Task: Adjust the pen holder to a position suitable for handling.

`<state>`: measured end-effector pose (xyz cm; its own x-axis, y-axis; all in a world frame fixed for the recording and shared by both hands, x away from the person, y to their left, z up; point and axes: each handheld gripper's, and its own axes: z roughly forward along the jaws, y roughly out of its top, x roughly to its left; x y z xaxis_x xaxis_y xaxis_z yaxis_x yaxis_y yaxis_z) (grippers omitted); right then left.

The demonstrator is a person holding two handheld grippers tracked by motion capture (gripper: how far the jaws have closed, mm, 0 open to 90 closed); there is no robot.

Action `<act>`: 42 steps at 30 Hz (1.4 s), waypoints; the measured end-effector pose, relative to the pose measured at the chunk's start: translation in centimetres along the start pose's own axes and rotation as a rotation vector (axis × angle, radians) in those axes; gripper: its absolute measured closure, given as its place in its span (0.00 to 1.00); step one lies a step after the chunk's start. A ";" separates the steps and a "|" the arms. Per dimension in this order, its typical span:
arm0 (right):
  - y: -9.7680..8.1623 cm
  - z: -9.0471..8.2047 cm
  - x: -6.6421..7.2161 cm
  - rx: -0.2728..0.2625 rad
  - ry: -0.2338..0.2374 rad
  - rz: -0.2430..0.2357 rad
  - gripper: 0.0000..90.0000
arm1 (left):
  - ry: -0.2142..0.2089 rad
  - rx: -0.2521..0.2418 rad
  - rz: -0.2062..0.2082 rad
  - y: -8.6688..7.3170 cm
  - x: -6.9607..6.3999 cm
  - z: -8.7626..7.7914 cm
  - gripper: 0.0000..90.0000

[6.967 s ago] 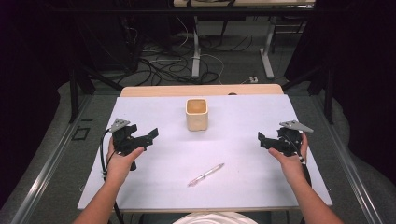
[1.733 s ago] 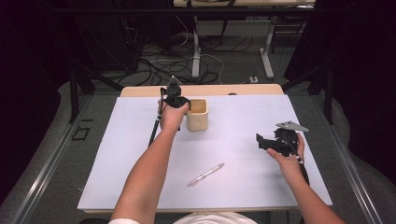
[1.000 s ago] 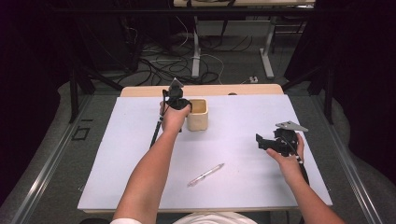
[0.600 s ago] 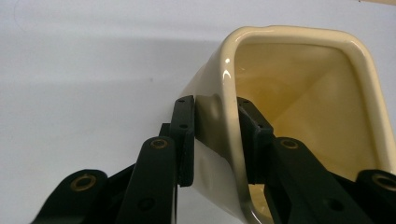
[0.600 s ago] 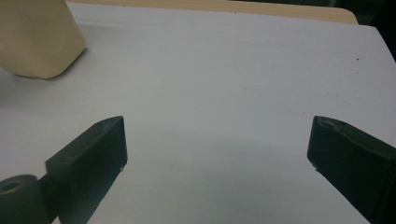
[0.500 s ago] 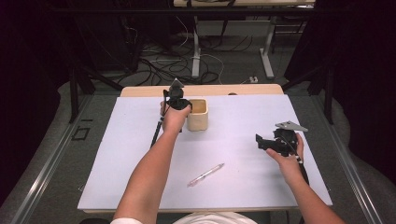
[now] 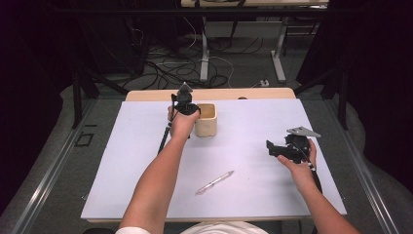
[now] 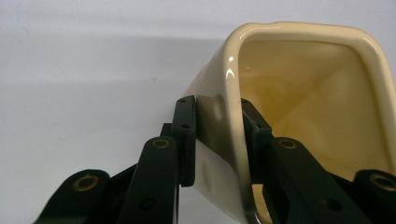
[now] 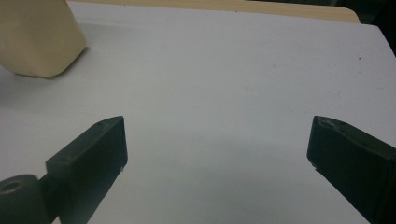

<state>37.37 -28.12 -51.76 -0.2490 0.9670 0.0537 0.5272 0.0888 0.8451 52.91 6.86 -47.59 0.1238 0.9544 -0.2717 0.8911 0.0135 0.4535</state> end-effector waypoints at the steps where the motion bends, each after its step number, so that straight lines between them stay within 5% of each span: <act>1: 0.0 0.0 0.0 0.000 0.000 0.000 0.05 | 0.002 -0.001 0.002 0.0 0.0 0.0 0.81; 20: 0.0 0.0 0.0 0.003 -0.004 0.006 0.05 | 0.077 -0.003 0.033 -0.1 0.0 -0.3 0.92; 42: 0.0 0.0 -0.2 -0.001 -0.003 0.004 0.05 | 0.046 0.023 -0.013 0.0 0.7 -1.1 0.93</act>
<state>37.43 -28.29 -51.76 -0.2442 0.9682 0.0550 0.5275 0.0850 0.8453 52.53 7.80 -46.84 0.0921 0.9669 -0.2378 0.9024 0.0199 0.4305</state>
